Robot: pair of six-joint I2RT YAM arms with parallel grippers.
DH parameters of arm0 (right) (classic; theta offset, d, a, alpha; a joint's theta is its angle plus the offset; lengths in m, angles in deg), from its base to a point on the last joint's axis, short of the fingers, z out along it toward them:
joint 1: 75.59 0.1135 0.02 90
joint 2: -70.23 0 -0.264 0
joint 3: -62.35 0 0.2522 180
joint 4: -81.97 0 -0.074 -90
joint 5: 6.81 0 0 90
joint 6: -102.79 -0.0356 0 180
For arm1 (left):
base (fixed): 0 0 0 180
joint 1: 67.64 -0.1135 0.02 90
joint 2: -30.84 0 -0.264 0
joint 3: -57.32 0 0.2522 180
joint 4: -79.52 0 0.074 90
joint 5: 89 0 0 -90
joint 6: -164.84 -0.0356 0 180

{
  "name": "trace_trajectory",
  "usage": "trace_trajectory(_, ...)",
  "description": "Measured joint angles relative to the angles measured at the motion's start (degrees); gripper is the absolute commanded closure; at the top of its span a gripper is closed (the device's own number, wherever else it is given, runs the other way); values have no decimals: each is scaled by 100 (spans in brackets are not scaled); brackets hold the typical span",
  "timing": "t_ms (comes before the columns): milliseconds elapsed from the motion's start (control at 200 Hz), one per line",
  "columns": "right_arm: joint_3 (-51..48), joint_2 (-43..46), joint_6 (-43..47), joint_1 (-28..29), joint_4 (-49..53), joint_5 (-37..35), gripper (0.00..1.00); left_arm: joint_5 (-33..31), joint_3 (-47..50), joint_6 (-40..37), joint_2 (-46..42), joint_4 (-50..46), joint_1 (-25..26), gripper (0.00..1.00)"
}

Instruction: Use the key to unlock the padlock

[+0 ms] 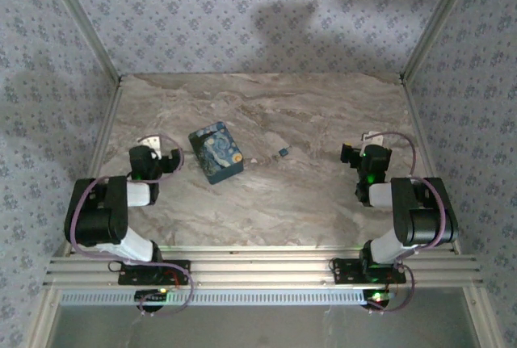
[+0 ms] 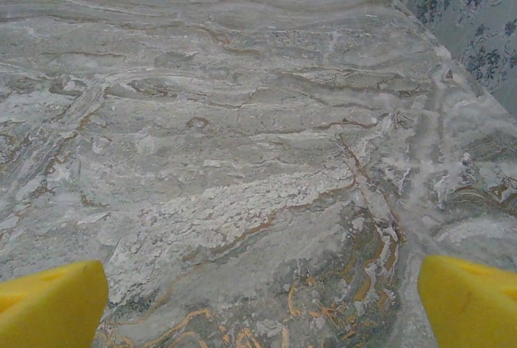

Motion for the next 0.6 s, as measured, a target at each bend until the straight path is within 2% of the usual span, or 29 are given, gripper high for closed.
trace_trajectory(600,0,0,2,0,-13,0,0,-321,-42,-170,-2,72,118,2)
